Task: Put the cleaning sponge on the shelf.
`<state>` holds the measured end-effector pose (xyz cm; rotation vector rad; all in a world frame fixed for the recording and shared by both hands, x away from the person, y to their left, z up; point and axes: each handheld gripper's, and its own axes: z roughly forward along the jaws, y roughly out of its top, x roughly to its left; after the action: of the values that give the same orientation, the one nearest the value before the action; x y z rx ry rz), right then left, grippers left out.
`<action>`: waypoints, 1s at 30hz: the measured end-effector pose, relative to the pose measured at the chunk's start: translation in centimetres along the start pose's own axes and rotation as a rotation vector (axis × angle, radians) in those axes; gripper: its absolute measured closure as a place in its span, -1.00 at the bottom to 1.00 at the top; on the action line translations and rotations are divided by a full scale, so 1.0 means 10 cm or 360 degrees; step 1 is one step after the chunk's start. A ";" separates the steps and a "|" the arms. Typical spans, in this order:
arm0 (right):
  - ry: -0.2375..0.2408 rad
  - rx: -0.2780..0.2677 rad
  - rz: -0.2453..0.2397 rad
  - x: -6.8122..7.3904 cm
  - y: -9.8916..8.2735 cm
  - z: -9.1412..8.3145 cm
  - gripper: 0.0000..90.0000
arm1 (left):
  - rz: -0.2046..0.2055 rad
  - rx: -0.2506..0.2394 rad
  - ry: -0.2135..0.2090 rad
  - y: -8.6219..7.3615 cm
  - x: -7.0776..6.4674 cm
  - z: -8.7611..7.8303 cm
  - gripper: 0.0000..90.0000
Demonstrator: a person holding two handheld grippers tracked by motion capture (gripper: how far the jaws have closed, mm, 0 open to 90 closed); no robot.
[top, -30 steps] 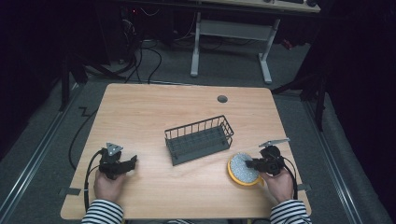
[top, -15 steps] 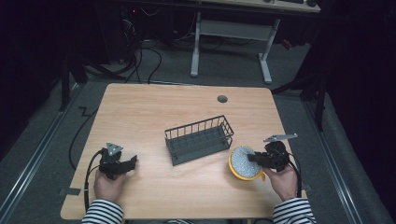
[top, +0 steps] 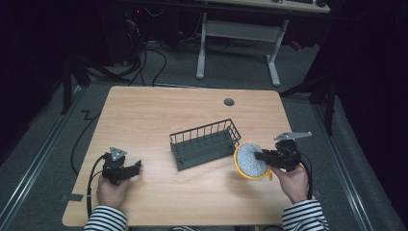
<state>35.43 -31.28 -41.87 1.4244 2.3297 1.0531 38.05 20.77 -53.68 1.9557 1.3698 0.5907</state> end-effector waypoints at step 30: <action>0.0051 -0.0186 -0.0149 0.20 1.08 -0.01 0.62 | 0.0003 0.0002 -0.0007 0.00 0.00 0.00 -0.42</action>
<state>41.81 -26.64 -34.19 1.2533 2.2909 1.1727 38.03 20.78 -53.67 1.9584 1.3663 0.5859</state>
